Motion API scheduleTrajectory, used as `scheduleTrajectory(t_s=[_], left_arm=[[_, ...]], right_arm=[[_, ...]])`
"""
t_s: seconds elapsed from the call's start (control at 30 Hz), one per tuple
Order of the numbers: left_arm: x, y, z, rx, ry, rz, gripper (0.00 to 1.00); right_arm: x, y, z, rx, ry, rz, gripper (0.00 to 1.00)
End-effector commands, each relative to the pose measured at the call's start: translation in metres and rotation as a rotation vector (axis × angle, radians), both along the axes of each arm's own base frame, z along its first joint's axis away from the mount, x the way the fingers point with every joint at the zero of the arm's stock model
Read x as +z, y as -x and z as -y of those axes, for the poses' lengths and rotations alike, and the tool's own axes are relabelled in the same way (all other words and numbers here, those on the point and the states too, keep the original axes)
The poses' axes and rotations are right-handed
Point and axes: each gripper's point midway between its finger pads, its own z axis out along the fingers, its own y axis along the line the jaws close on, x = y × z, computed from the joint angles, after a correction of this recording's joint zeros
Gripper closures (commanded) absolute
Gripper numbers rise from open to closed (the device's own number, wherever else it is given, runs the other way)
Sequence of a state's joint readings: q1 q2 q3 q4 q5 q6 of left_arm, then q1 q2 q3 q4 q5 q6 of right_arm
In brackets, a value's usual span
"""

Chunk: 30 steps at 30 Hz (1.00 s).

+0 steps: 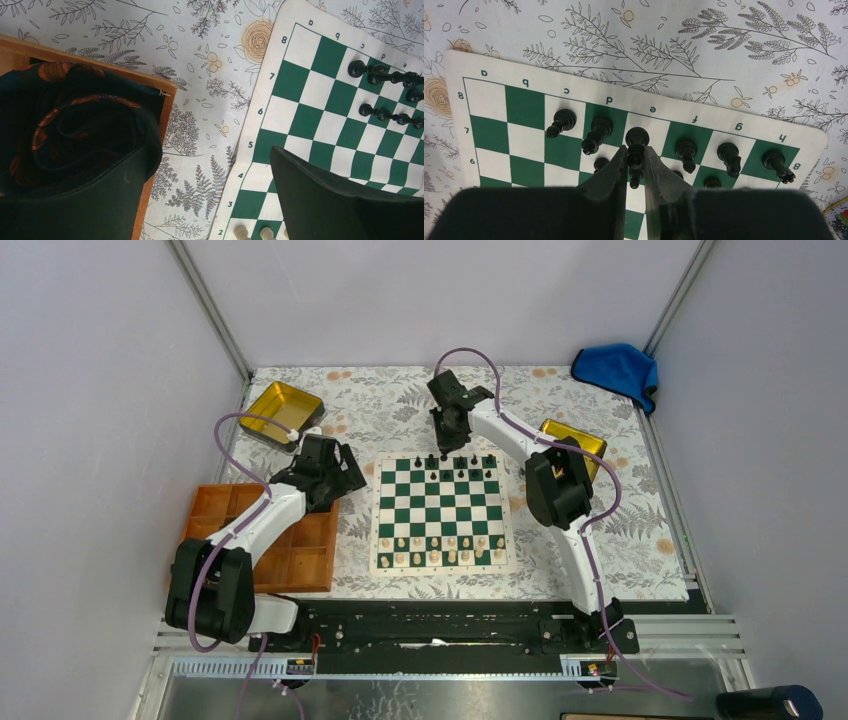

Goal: Set up the chess pieces on the board
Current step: Place the chess piece on the chessboard.

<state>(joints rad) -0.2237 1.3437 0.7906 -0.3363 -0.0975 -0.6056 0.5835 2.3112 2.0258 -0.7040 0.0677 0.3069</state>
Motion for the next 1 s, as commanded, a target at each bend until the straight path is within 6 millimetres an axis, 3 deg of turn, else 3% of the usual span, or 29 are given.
scheduleTrajectory(t_s=[0.0, 0.6, 0.97], left_arm=[[0.006, -0.008, 0.000, -0.008, -0.019, 0.026, 0.01], [0.004, -0.008, 0.000, -0.009, -0.018, 0.019, 0.01], [0.000, -0.008, 0.001, -0.014, -0.018, 0.009, 0.01]], right_arm=[[-0.003, -0.002, -0.005, 0.020, 0.007, 0.014, 1.00], [-0.014, 0.001, -0.003, 0.025, 0.024, -0.004, 1.00], [-0.015, 0.003, -0.003, 0.038, 0.024, -0.007, 0.80]])
